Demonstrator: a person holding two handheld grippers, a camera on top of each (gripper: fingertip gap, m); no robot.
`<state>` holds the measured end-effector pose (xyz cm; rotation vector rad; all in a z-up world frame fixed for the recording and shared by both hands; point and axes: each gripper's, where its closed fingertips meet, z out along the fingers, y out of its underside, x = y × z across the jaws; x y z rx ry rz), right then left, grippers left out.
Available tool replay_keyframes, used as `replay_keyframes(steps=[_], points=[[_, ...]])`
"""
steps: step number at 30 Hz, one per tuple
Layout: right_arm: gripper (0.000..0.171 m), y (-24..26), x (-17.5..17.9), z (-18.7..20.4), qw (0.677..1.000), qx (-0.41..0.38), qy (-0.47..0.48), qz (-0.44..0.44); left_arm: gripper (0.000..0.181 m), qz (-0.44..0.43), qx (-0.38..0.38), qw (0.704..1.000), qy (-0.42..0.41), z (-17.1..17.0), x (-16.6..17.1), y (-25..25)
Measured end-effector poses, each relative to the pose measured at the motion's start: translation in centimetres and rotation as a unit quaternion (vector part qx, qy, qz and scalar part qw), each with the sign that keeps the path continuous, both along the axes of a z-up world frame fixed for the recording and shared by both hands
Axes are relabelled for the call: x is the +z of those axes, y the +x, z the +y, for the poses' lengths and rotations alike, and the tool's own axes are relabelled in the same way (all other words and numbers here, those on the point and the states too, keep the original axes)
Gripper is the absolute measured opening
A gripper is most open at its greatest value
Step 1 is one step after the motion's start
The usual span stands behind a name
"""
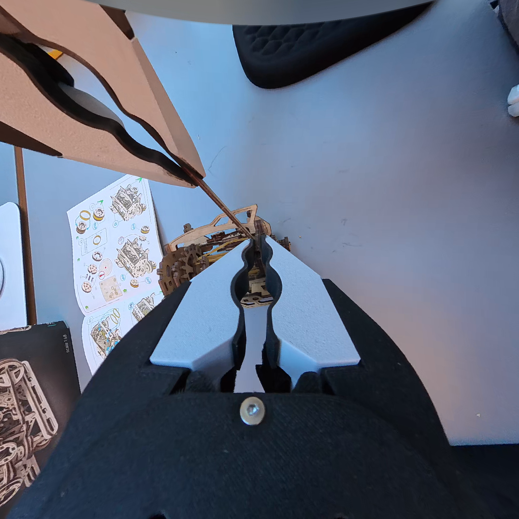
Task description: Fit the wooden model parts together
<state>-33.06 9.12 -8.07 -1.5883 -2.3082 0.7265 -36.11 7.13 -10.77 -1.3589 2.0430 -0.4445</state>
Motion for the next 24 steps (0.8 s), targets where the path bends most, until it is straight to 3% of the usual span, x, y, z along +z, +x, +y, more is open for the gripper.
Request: replay_keyframes(steps=[18,24], points=[[0.001,-0.4,1.0,0.9,0.999,-0.029,0.039,0.015,0.001,-0.009,-0.005,1.0,0.024,0.0,-0.2,-0.5],[0.001,-0.7,-0.2,0.7,0.998,-0.029,0.055,0.0,0.001,-0.01,-0.005,1.0,0.025,0.1,-0.2,-0.6]])
